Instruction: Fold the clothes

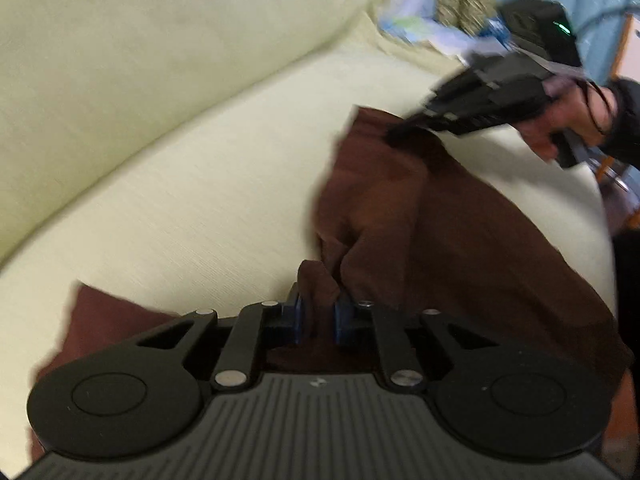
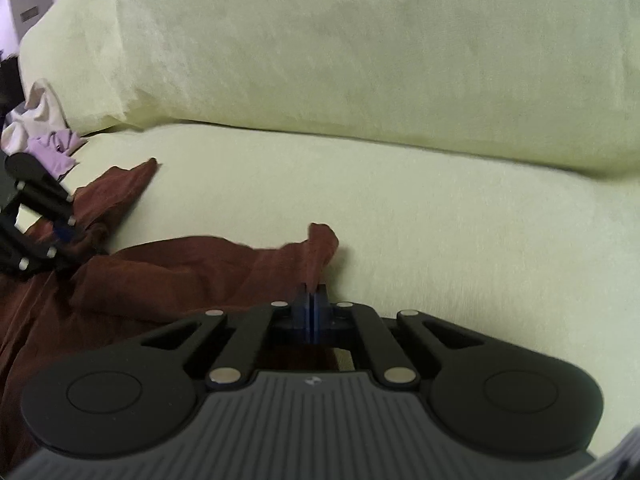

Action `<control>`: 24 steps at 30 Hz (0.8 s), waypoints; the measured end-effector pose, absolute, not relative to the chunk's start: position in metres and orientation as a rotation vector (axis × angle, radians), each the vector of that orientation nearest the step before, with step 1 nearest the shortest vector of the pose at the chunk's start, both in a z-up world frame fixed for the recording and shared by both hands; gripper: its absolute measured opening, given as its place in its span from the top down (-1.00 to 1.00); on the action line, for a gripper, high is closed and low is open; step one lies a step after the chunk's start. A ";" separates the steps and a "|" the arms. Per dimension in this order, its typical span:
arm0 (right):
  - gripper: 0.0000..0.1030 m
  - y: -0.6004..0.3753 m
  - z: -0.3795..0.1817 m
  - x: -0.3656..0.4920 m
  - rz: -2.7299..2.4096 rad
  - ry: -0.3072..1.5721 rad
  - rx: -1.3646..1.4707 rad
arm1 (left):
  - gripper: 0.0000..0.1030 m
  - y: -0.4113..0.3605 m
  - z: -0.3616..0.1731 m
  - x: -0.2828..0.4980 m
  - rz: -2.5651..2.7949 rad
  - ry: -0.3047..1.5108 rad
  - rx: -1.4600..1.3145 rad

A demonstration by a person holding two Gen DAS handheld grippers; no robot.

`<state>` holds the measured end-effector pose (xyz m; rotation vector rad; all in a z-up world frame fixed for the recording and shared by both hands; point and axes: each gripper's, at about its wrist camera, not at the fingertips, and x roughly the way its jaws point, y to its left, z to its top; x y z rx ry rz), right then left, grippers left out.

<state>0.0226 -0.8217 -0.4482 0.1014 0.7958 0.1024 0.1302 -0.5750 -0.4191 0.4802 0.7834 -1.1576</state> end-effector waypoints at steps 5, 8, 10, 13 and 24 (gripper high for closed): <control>1.00 -0.838 -0.419 0.014 -0.059 0.567 0.065 | 0.48 -0.559 -0.416 0.176 -0.872 0.672 0.231; 0.99 -0.841 -0.423 0.015 -0.125 0.510 0.051 | 0.30 -0.561 -0.428 0.189 -0.843 0.725 0.213; 0.92 -0.845 -0.440 0.026 -0.139 0.606 0.064 | 0.23 -0.563 -0.435 0.194 -0.852 0.765 0.223; 0.70 -0.852 -0.455 0.030 -0.189 0.679 0.084 | 0.12 -0.563 -0.440 0.198 -0.897 0.825 0.214; 0.15 -0.852 -0.440 0.051 -0.096 0.609 0.164 | 0.10 -0.587 -0.440 0.180 -1.183 0.952 0.376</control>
